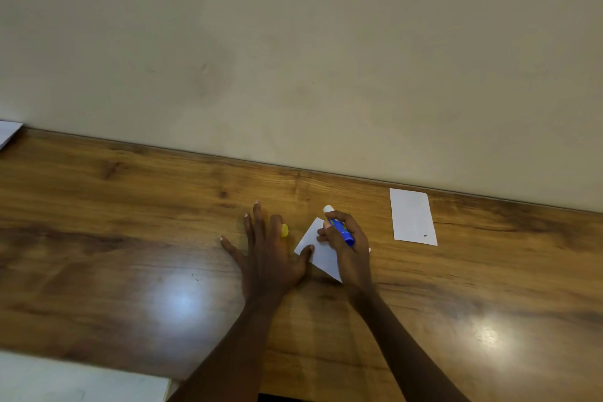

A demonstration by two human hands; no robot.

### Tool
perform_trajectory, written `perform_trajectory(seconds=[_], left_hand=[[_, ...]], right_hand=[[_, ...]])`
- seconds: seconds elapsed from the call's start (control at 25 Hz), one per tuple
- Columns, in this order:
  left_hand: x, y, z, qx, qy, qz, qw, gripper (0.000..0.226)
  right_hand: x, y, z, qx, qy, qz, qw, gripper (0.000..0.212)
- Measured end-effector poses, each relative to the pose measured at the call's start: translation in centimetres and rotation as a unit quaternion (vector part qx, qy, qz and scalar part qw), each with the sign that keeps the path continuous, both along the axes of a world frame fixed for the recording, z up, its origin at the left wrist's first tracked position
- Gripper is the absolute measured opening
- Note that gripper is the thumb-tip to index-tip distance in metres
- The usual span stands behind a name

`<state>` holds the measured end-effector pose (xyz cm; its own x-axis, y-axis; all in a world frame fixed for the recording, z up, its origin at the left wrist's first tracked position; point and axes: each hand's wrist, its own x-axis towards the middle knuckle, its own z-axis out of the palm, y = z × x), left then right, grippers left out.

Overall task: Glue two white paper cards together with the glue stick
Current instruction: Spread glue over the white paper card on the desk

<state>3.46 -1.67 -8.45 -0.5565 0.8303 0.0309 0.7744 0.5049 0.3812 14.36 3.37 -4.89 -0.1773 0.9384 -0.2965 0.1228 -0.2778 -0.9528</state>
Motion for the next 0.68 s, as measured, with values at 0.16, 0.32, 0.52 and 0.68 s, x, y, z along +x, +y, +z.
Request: perform_trajectory(seconds=[0.16, 0.32, 0.52, 0.68], left_hand=[[0.0, 0.1, -0.1, 0.001, -0.003, 0.003, 1.000, 0.069], [0.0, 0.0, -0.1, 0.016, -0.008, 0.001, 1.000, 0.067], [-0.1, 0.1, 0.0, 0.001, -0.004, -0.003, 1.000, 0.073], [0.0, 0.1, 0.1, 0.000, -0.011, 0.000, 1.000, 0.073]], right_hand=[[-1.6, -0.7, 0.1, 0.012, 0.030, -0.076, 0.997, 0.022], [-2.1, -1.1, -0.1, 0.028, 0.030, -0.094, 0.995, 0.023], [-2.0, -0.9, 0.0, 0.021, 0.030, -0.097, 0.995, 0.025], [-1.0, -0.2, 0.3, 0.044, 0.067, -0.116, 0.990, 0.035]])
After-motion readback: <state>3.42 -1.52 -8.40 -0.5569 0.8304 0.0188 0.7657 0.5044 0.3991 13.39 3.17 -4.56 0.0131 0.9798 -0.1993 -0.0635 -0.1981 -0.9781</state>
